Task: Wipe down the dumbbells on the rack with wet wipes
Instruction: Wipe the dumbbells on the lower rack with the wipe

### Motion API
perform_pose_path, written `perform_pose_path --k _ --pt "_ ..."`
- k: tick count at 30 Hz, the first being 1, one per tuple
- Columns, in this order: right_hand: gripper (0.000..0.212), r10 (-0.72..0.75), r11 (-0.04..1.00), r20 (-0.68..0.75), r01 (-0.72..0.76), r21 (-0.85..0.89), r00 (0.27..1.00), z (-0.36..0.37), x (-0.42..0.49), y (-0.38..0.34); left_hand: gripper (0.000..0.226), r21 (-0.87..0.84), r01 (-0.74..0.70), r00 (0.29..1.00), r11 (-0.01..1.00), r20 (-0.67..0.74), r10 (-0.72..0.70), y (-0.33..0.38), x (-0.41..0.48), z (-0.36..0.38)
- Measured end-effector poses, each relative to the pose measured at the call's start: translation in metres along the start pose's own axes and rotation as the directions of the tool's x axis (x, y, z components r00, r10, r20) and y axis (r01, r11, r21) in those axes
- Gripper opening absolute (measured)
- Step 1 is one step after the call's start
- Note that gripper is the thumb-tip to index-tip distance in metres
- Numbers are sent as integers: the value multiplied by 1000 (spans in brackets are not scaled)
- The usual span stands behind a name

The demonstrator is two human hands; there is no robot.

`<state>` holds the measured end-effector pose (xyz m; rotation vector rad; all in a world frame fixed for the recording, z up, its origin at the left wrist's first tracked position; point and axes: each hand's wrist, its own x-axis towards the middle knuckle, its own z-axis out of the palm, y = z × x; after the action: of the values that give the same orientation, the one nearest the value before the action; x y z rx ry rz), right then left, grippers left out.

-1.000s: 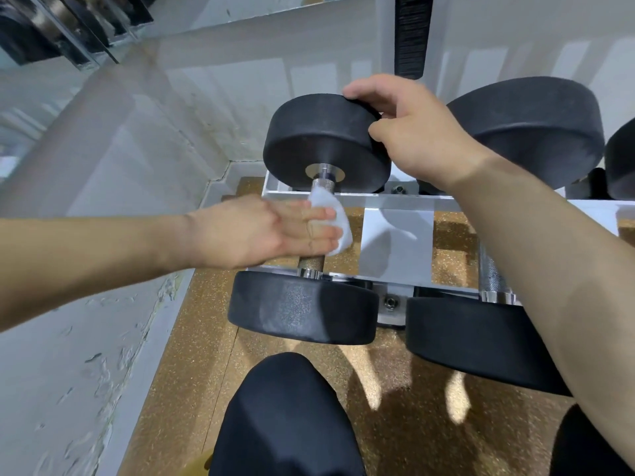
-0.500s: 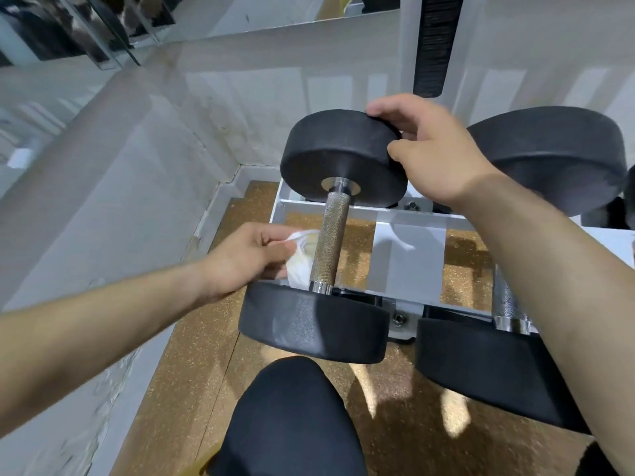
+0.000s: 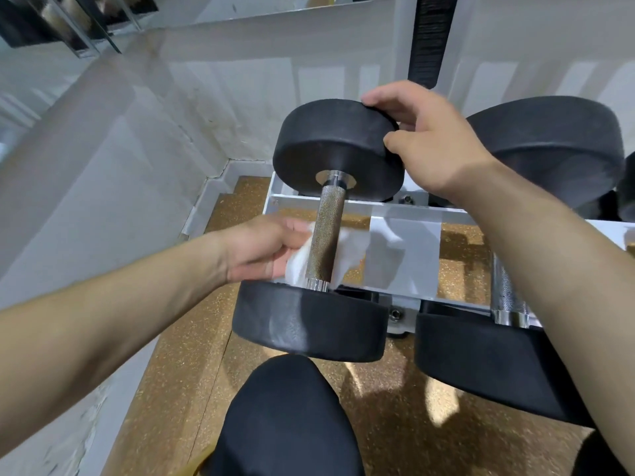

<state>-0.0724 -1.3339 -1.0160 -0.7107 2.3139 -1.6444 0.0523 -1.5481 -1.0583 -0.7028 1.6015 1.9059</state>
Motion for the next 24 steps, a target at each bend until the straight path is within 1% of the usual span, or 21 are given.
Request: perform_pose_path --k 1,3,5,7,9,10,11,14,16,17,19,20,22,23,24 --pt "61 -2 1000 3 2 -4 1000 0 1 0 36 51 46 997 998 54 -49 -4 -2 -6" --pt "60 -3 1000 3 3 -4 1000 0 1 2 28 70 83 992 994 88 -89 -4 1 -10" --pt "60 -7 1000 6 7 1 1000 1 2 2 21 5 17 999 1000 29 -17 1 12 -2" --pt "61 -8 1000 9 8 1 1000 2 2 2 23 -96 -76 996 992 -56 71 10 23 14" --pt "63 -7 1000 9 7 0 1000 2 2 1 24 -201 -131 990 971 -75 119 14 30 22" --pt "65 -6 1000 6 6 -2 1000 2 1 1 24 -230 -122 992 966 -48 114 13 30 20" --pt "67 -7 1000 3 7 -7 1000 2 0 1 25 -233 -81 996 969 8 85 11 26 18" --pt "75 -20 999 6 21 -40 1000 0 -3 0 28 -113 46 985 993 173 -26 -4 15 2" --pt "78 -19 998 12 19 -57 1000 -1 -5 -1 26 -42 92 974 995 211 -81 -8 11 -2" --pt "79 -15 998 15 16 -61 1000 -1 -6 -1 25 -20 100 976 995 198 -94 -6 12 0" --pt "80 -10 997 13 11 -70 1000 1 -8 -3 23 -9 46 995 999 92 -45 4 17 3" --pt "81 -8 997 10 9 -75 1000 0 -9 -4 23 -37 -11 1000 999 17 11 9 22 4" --pt "80 -2 997 12 3 -78 1000 -1 -11 -5 28 -117 -118 988 986 -115 105 19 30 6" --pt "80 0 997 20 1 -78 1000 -1 -12 -5 32 -149 -138 982 979 -148 116 20 31 5" --pt "80 -1 997 29 3 -75 1000 -1 -13 -5 35 -129 -132 982 983 -153 112 17 30 3"
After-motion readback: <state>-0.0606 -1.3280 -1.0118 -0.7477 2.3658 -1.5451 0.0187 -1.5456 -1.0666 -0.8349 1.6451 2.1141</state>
